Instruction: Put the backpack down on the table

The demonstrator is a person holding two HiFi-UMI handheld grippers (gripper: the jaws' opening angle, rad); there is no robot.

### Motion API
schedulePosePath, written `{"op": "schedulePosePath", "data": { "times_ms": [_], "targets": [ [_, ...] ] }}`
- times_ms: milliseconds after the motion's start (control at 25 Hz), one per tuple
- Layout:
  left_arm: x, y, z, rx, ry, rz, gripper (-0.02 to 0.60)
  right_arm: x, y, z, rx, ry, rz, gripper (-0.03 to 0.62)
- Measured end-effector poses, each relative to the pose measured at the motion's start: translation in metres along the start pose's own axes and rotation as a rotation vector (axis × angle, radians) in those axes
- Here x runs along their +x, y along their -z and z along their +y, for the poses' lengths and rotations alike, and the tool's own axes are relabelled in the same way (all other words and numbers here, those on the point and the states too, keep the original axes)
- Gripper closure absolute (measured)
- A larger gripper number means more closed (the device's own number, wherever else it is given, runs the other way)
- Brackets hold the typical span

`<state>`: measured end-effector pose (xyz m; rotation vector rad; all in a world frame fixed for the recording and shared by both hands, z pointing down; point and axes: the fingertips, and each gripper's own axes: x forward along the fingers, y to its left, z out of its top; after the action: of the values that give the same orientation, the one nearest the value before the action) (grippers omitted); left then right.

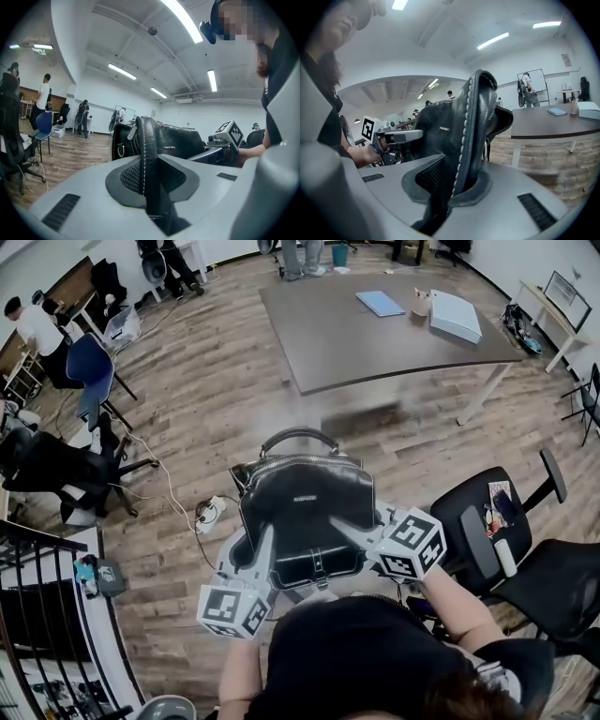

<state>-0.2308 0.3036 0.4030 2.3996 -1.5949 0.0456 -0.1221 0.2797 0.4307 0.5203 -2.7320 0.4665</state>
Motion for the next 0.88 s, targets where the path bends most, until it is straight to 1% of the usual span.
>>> {"op": "schedulePosePath", "data": {
  "times_ms": [240, 360, 520, 680, 880],
  "targets": [
    [0.005, 0.003, 0.029, -0.008, 0.008, 0.011, 0.502, 0.027, -0.002, -0.004, 0.038, 0.004, 0.022, 0.543],
    [0.01, 0.001, 0.047, -0.005, -0.007, 0.011, 0.502, 0.044, -0.008, -0.007, 0.047, 0.003, 0.031, 0.545],
    [0.022, -0.004, 0.054, -0.012, -0.029, 0.004, 0.502, 0.051, -0.016, -0.021, 0.031, -0.007, 0.037, 0.546],
    [0.046, -0.013, 0.057, 0.017, -0.055, -0.002, 0.501, 0.052, -0.025, -0.044, 0.028, -0.015, 0.018, 0.546],
    [0.1, -0.032, 0.042, 0.027, -0.053, -0.011, 0.5, 0.033, -0.046, -0.097, 0.013, -0.018, 0.005, 0.548]
  ]
}}
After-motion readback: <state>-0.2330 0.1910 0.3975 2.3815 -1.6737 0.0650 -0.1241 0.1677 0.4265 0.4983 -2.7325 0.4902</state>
